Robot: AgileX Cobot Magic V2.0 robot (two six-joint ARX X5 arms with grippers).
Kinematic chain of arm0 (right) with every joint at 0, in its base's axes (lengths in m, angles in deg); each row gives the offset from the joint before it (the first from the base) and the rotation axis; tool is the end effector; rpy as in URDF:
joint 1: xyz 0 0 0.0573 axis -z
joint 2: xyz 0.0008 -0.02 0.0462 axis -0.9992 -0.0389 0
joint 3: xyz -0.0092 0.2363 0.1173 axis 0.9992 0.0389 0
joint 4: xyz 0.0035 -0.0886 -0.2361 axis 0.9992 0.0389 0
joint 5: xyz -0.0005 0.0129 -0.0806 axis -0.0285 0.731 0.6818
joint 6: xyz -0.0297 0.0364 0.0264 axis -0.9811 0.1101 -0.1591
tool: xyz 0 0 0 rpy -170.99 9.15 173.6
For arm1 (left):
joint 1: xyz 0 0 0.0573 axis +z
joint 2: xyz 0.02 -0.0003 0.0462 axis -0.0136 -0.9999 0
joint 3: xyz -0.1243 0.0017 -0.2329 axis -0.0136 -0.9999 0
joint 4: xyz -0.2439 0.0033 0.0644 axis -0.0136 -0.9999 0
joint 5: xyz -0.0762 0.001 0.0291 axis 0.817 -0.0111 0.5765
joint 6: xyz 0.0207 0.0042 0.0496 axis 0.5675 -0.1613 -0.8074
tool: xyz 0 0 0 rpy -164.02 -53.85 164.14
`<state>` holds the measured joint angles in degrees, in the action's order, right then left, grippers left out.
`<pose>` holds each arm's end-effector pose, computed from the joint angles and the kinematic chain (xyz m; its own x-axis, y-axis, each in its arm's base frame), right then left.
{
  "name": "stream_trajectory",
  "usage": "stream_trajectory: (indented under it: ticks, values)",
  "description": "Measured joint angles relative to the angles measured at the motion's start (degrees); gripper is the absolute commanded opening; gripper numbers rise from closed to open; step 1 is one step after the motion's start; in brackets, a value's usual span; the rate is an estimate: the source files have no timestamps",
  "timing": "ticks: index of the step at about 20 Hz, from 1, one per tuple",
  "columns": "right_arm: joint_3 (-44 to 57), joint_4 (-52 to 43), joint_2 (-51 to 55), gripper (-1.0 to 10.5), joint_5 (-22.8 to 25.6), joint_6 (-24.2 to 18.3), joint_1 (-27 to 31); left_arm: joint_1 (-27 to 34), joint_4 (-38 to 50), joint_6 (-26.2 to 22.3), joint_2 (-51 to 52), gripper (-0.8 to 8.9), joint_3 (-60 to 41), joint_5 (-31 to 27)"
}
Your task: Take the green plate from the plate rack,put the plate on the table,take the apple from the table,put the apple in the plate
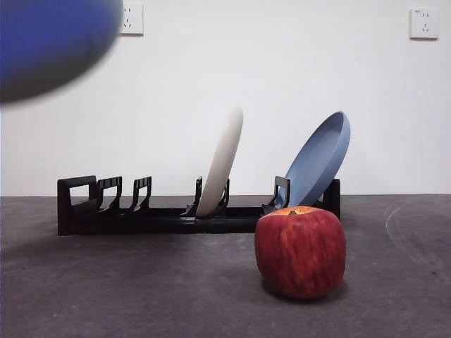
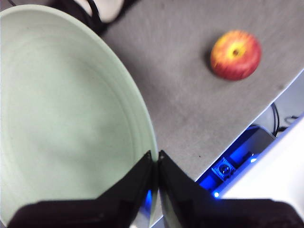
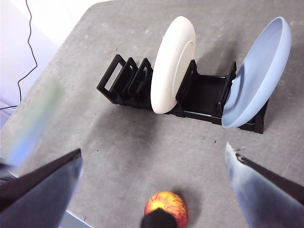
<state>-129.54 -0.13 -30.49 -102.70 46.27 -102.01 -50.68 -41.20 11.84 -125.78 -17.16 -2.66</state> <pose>0.1647 0.0546 0.3970 0.6235 0.5984 -0.5032 -0.4753 0.8011 0.3638 0.1209 -0.1426 0.3538 0.4708 -0.2714 -0.8395 0.6199 0.7788 0.0959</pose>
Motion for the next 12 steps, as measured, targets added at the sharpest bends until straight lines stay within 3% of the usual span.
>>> stream_trajectory:
  ticks: [6, 12]
  values:
    - [0.00, 0.02, 0.00, 5.0, 0.00, 0.00, 0.00, 0.00, 20.87, 1.60, -5.68, -0.09, -14.73, 0.04]
    - [0.00, 0.04, 0.00, 5.0, 0.00, 0.00, 0.00, -0.07, 27.06, 1.57, -17.31, -0.09, -14.73, 0.04]
